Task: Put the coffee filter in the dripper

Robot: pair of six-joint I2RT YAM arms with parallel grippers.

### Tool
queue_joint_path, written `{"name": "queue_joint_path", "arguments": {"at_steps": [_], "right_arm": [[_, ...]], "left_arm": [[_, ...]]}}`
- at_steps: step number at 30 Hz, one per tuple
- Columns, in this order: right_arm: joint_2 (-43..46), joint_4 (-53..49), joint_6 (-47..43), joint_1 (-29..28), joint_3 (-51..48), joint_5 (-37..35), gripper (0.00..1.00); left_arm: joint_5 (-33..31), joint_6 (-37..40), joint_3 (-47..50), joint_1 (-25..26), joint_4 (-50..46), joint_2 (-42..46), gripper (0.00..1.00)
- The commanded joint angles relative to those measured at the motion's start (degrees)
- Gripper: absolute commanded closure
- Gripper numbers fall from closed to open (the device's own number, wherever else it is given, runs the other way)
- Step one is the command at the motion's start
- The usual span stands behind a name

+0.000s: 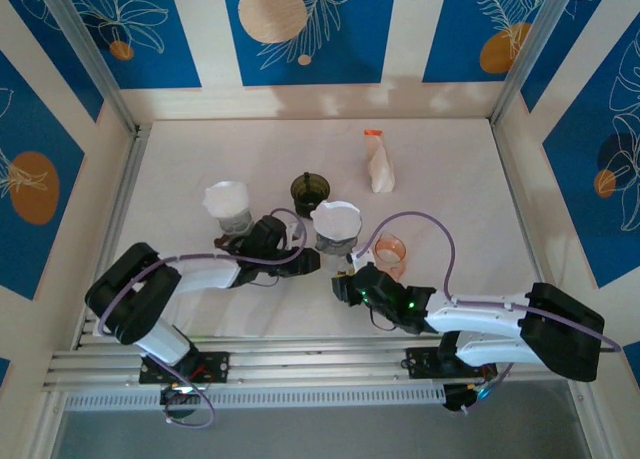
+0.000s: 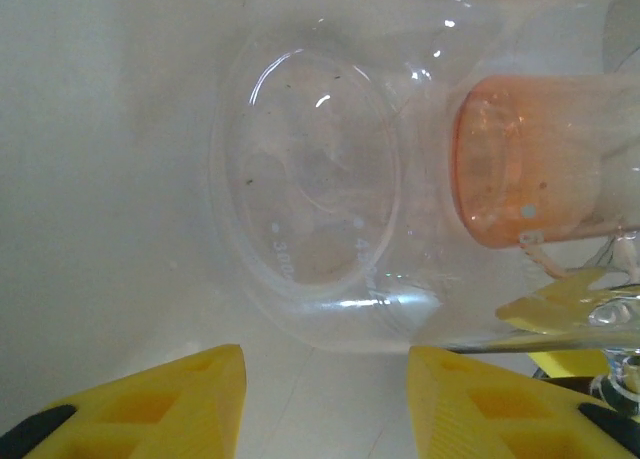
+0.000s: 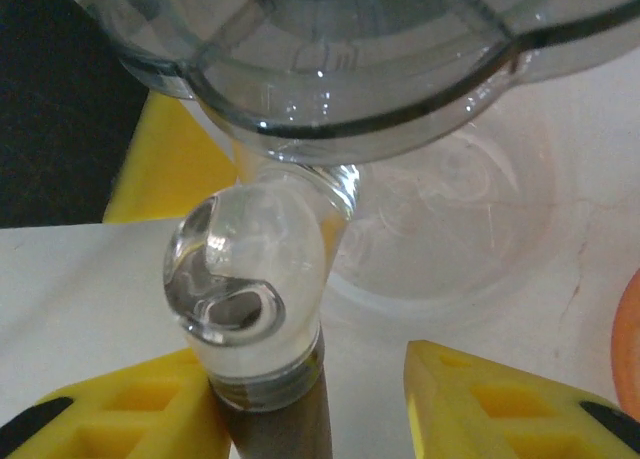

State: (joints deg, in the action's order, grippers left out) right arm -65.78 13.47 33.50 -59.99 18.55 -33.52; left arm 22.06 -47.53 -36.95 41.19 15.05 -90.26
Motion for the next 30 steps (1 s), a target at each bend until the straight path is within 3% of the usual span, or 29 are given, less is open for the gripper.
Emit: {"name": "queue_joint_path", "arguments": {"at_steps": [1,13,30], "right_arm": [[-1.18,3.92,-1.01,2.32,-1.23,1.11,0.53],[-7.65,9.18,-3.89,11.51,1.2,4.69,0.57],[-19.96,15.25,-6.3,19.73,8.0,8.14,0.61]], "left_arm": [[-2.3,0.53,-3.5,0.56,1.91,-2.19,0.54],[-4.75,0.41,-9.64,-0.15,1.96,-8.62,0.55],[-6.07,-0.21,-16.53,-3.3,2.36,-15.18,0.56]]}}
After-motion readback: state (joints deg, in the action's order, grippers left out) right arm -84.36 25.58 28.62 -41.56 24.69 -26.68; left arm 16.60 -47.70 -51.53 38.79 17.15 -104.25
